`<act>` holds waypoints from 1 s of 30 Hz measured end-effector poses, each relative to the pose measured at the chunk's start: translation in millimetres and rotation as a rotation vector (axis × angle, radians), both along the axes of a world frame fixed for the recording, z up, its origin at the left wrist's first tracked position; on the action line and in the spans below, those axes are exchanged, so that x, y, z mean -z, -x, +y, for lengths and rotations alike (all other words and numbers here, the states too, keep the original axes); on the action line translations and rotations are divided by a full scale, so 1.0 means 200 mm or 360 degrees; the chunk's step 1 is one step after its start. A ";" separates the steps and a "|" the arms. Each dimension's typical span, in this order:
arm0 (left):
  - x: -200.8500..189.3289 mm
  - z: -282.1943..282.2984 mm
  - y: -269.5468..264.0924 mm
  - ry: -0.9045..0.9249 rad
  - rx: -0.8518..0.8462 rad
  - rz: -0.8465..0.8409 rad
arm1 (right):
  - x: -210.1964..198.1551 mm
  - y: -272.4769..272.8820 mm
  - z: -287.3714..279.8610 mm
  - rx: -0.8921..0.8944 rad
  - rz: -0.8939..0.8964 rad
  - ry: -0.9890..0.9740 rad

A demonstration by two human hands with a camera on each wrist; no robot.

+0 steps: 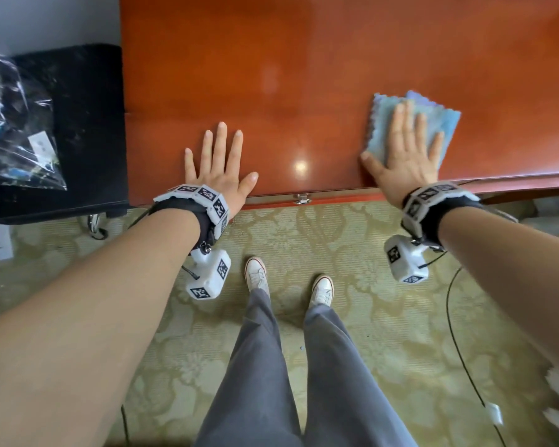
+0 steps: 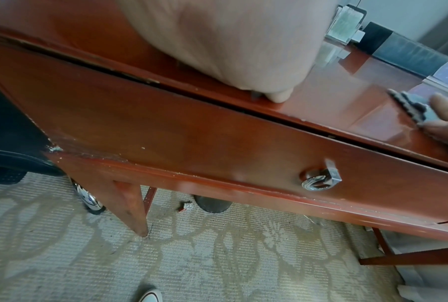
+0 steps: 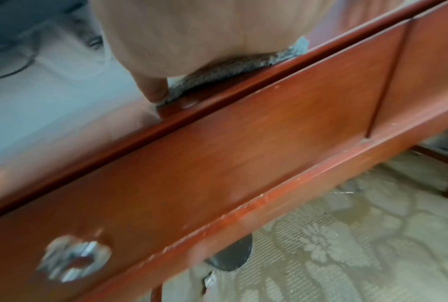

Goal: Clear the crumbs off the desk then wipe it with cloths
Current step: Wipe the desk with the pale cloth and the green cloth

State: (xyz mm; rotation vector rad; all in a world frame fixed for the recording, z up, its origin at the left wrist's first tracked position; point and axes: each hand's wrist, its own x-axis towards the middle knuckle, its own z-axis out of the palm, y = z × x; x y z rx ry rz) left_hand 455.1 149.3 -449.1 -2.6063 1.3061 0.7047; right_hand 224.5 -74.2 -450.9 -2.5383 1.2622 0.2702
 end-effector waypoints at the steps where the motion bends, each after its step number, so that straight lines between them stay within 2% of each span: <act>1: 0.00 0.00 0.00 0.0007 -0.0002 0.0001 | 0.00 0.02 -0.04 0.0136 -0.0030 0.0003; 5: 0.00 0.00 0.00 0.0047 0.0000 0.0007 | -0.01 -0.03 -0.06 0.0439 -0.0023 0.0032; 8: 0.00 0.00 0.00 0.0063 0.0004 0.0008 | -0.02 -0.14 0.01 0.0487 0.0037 -0.0012; 15: 0.02 0.00 0.01 0.0118 -0.0006 -0.0048 | -0.05 -0.51 0.39 -0.0168 0.0135 -0.0012; 18: 0.04 0.01 0.03 0.0159 -0.0007 -0.0149 | -0.04 -0.64 0.59 -0.0487 0.0123 -0.0051; 20: 0.04 0.01 0.04 0.0153 -0.0011 -0.0205 | -0.04 -0.67 0.64 -0.0570 0.0085 -0.0112; 23: 0.02 0.01 0.03 0.0130 0.0006 -0.0175 | -0.04 -0.63 0.58 -0.0614 0.0028 -0.0213; 25: 0.00 0.00 0.01 0.0122 0.0051 -0.0160 | -0.04 -0.56 0.49 -0.0577 0.0028 -0.0211; 30: -0.09 -0.04 -0.14 0.0142 0.0245 -0.0114 | -0.04 -0.34 0.25 -0.0075 0.0049 -0.0172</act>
